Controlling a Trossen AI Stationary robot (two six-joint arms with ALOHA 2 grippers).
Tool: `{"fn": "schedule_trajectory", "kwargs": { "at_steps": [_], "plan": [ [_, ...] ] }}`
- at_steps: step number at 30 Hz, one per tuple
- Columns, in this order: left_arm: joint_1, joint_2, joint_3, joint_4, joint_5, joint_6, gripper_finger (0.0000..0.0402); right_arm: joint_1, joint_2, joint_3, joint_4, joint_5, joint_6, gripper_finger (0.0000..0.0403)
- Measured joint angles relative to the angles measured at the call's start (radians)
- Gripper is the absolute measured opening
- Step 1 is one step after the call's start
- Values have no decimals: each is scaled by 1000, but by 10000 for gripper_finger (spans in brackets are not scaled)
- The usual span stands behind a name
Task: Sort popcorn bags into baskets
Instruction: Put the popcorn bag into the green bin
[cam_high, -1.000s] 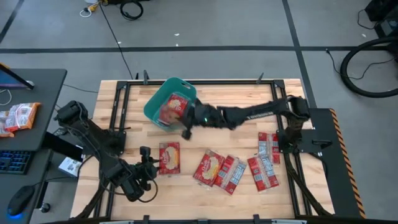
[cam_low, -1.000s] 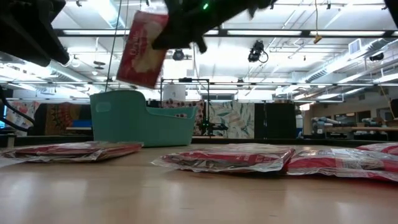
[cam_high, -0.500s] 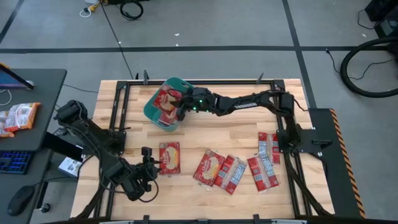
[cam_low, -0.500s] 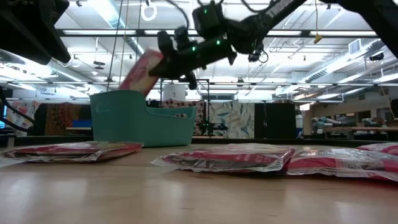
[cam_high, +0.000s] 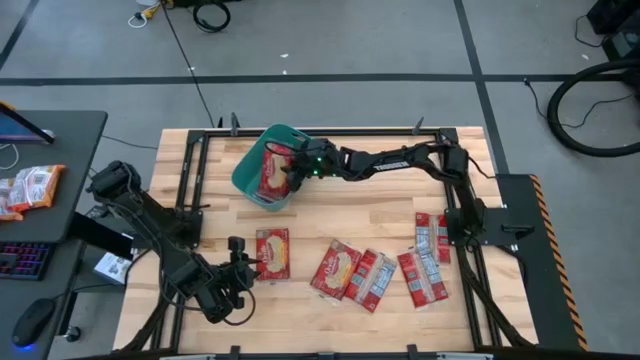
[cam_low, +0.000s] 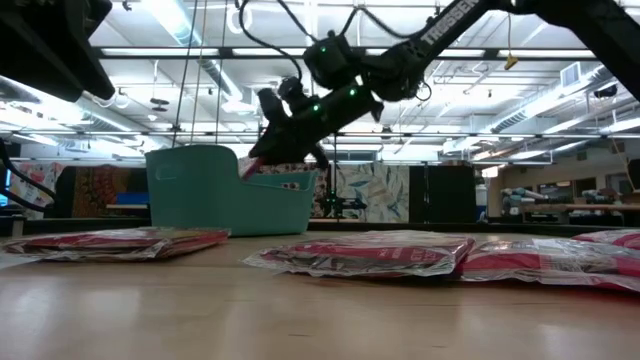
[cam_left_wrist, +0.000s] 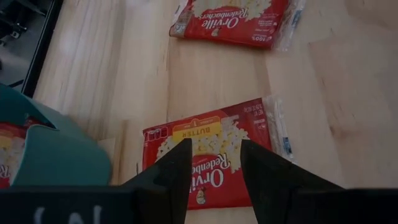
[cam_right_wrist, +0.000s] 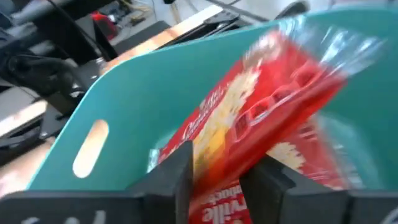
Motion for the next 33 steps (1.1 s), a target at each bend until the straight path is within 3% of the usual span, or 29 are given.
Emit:
{"fn": "schedule_trajectory", "kwargs": {
  "at_steps": [7, 11, 16, 19, 23, 27, 33],
  "plan": [
    [2, 0, 0, 3, 0, 2, 141, 20, -106, 0, -170, 200, -103, 150],
    [13, 0, 0, 5, 2, 12, 141, 47, -169, 0, -262, 226, -152, 149],
    [41, 20, 1, 27, 119, 18, 141, 149, -222, 1, -387, 217, -292, 149],
    [58, 56, 1, 58, 189, 26, 142, 228, -231, 1, -499, 281, -315, 149],
    [42, 117, 1, 57, 259, 138, 150, 322, -235, 1, -627, 383, -301, 149],
    [6, 174, 1, 53, 264, 303, 180, 412, -235, 0, -687, 446, -239, 149],
    [-20, 247, 1, 23, 155, 481, 234, 536, -235, 0, -701, 597, -194, 149]
  ]
}}
